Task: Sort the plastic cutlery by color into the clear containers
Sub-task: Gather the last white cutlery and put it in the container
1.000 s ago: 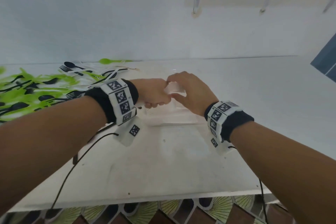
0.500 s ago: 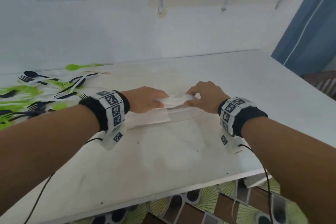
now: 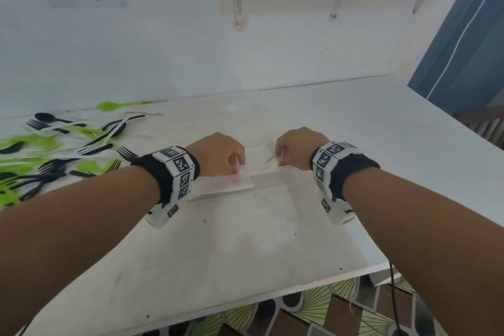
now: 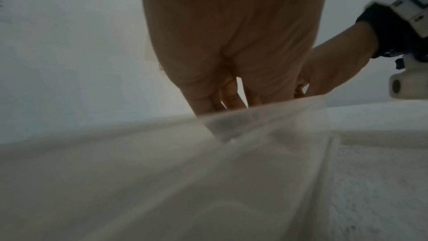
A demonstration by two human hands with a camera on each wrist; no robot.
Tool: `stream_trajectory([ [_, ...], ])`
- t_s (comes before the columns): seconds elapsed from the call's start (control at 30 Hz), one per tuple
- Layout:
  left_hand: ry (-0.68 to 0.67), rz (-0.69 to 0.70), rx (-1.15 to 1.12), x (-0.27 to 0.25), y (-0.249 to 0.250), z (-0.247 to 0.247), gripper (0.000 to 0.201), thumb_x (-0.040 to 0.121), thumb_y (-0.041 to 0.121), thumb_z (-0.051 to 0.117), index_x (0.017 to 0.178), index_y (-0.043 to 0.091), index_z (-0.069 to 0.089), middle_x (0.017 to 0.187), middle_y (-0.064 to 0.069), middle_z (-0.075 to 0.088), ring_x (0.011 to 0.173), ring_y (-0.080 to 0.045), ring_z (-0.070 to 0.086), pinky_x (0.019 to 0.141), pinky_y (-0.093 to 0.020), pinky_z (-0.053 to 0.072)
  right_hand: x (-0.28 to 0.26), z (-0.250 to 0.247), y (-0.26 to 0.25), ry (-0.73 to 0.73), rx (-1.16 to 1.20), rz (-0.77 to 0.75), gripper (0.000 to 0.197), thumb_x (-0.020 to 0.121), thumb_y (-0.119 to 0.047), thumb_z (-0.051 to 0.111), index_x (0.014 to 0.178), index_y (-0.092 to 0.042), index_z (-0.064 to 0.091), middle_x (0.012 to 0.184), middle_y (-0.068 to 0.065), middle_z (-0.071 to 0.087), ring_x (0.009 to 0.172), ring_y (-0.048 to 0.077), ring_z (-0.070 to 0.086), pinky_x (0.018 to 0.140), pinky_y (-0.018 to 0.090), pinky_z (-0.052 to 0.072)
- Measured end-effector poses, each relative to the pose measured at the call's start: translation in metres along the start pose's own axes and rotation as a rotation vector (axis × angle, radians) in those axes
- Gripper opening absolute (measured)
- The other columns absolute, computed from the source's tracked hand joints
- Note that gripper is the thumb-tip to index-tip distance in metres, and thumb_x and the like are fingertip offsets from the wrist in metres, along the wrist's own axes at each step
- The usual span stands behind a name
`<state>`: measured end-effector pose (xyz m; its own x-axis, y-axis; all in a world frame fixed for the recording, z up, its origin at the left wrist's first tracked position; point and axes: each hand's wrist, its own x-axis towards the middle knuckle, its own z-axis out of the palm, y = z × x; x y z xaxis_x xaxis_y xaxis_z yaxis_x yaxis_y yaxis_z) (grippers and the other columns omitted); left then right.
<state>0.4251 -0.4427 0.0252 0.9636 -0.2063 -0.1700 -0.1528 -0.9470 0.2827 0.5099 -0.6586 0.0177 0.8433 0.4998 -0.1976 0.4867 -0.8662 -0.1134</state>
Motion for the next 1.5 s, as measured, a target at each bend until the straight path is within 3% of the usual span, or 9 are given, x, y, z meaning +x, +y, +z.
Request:
stream_trajectory([
  [0.1,-0.023,-0.015,-0.076,-0.002,-0.004,0.002,0.032,0.081,0.027,0.084,0.109,0.024,0.069,0.092,0.009,0.068,0.086,-0.013,0.065,0.081,-0.030,0.052,0.002,0.000,-0.004,-0.008,-0.006,0.014,0.011,0.087,-0.040,0.075,0.095,-0.038,0.068,0.104,-0.013,0.069,0.098,0.018,0.066,0.086,0.036,0.056],
  [0.23,-0.031,0.040,0.029,-0.003,-0.003,0.000,0.003,0.087,0.019,0.070,0.087,0.020,0.073,0.087,0.011,0.071,0.084,-0.009,0.066,0.080,-0.028,0.053,0.005,-0.001,-0.009,-0.023,-0.056,0.034,0.015,0.090,-0.030,0.074,0.105,-0.033,0.071,0.109,-0.005,0.069,0.098,0.023,0.067,0.084,0.035,0.057],
  [0.43,-0.062,0.034,0.136,0.001,0.001,-0.004,0.009,0.094,0.025,0.067,0.088,0.022,0.074,0.088,0.014,0.064,0.086,-0.010,0.062,0.082,-0.026,0.048,0.004,0.000,-0.014,0.010,-0.186,0.001,0.014,0.091,-0.023,0.070,0.104,-0.023,0.065,0.104,0.001,0.067,0.091,0.025,0.066,0.078,0.034,0.055],
  [0.6,-0.005,0.009,0.284,0.004,0.005,0.006,0.032,0.093,0.020,0.059,0.064,0.027,0.048,0.082,0.010,0.044,0.076,-0.018,0.052,0.075,-0.030,0.045,0.004,-0.001,-0.015,0.026,-0.215,-0.037,0.011,0.090,-0.017,0.066,0.094,-0.027,0.062,0.099,-0.002,0.065,0.086,0.023,0.064,0.072,0.031,0.051],
  [0.93,0.011,-0.058,0.219,0.013,0.005,0.007,0.028,0.088,0.019,0.068,0.065,0.024,0.053,0.078,0.012,0.058,0.083,-0.018,0.061,0.077,-0.029,0.047,0.007,0.001,-0.016,0.044,-0.197,0.030,0.014,0.088,-0.030,0.076,0.098,-0.021,0.072,0.095,0.001,0.071,0.082,0.024,0.067,0.075,0.031,0.056],
  [1.13,-0.064,-0.035,0.084,0.007,-0.001,-0.003,0.012,0.092,0.028,0.068,0.083,0.021,0.071,0.095,0.009,0.070,0.092,-0.015,0.064,0.089,-0.034,0.052,-0.001,-0.007,-0.009,-0.016,-0.082,0.015,0.024,0.091,-0.046,0.067,0.089,-0.023,0.072,0.088,-0.004,0.071,0.083,0.020,0.068,0.071,0.031,0.055],
  [1.23,-0.071,-0.053,0.024,0.003,-0.006,-0.011,0.014,0.097,0.036,0.065,0.096,0.024,0.071,0.101,0.011,0.065,0.099,-0.014,0.060,0.096,-0.036,0.049,-0.005,-0.006,-0.011,0.050,0.034,0.010,0.031,0.096,-0.055,0.054,0.096,-0.028,0.069,0.096,-0.008,0.069,0.091,0.018,0.065,0.079,0.035,0.055],
  [1.37,0.049,-0.183,-0.046,-0.014,-0.020,-0.037,0.050,0.093,0.058,0.064,0.133,0.028,0.057,0.121,0.004,0.060,0.108,-0.016,0.056,0.096,-0.033,0.044,0.001,-0.015,-0.036,0.165,0.310,-0.027,0.031,0.094,-0.057,0.055,0.114,-0.033,0.061,0.105,-0.010,0.068,0.101,0.017,0.063,0.091,0.038,0.053],
  [1.5,0.069,-0.371,-0.031,-0.053,-0.048,-0.070,0.085,0.091,0.066,0.061,0.158,0.025,0.029,0.153,-0.003,0.047,0.133,-0.023,0.050,0.108,-0.038,0.039,0.016,-0.033,-0.086,0.064,0.499,-0.098,0.064,0.090,-0.067,0.058,0.142,-0.032,0.045,0.133,0.000,0.061,0.121,0.023,0.058,0.101,0.036,0.044],
])
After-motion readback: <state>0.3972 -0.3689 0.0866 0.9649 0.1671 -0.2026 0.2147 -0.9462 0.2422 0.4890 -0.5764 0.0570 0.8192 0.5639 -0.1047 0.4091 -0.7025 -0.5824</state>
